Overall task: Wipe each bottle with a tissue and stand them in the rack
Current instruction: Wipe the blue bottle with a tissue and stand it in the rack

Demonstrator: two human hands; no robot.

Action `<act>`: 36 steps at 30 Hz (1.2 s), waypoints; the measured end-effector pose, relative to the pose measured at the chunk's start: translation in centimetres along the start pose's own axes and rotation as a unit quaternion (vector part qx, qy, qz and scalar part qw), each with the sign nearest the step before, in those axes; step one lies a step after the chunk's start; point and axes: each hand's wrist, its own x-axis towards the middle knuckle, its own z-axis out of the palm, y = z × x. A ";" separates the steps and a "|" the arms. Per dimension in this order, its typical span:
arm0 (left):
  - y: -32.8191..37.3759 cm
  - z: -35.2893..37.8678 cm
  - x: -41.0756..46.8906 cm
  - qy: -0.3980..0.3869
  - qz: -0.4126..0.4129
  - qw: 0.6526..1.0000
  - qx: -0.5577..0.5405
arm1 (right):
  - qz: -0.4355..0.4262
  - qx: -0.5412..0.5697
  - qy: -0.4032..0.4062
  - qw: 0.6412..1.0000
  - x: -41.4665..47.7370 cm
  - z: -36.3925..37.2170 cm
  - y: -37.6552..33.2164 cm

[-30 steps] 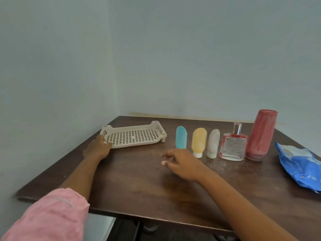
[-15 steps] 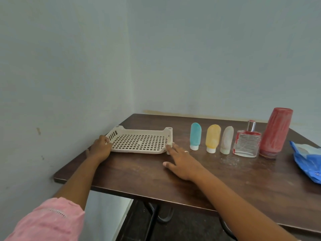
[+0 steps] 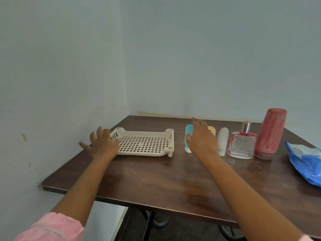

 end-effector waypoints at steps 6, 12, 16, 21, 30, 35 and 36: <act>6.9 -0.7 -3.8 -0.002 0.070 0.993 -0.095 | 0.074 0.024 -0.059 0.995 1.8 1.7 1.1; 12.2 0.5 -8.4 -0.069 0.120 0.978 -0.156 | 0.055 0.061 -0.050 0.995 1.5 1.9 1.5; 13.6 0.7 -9.8 -0.072 0.188 0.940 -0.277 | 0.039 0.164 -0.071 0.983 1.2 0.6 2.5; 15.1 0.3 -12.7 -0.236 0.210 0.832 -0.456 | 0.007 0.297 -0.193 0.935 -0.9 -3.4 5.0; 18.4 1.5 -18.2 -0.393 0.156 0.739 -0.525 | 0.056 0.396 -0.282 0.872 -3.8 -7.8 9.5; 21.3 2.1 -20.2 -0.402 0.115 0.715 -0.560 | 0.099 0.354 -0.153 0.917 -4.4 -9.9 14.6; 21.8 2.3 -20.4 -0.404 0.112 0.711 -0.565 | 0.113 0.318 -0.103 0.936 -4.4 -10.5 16.2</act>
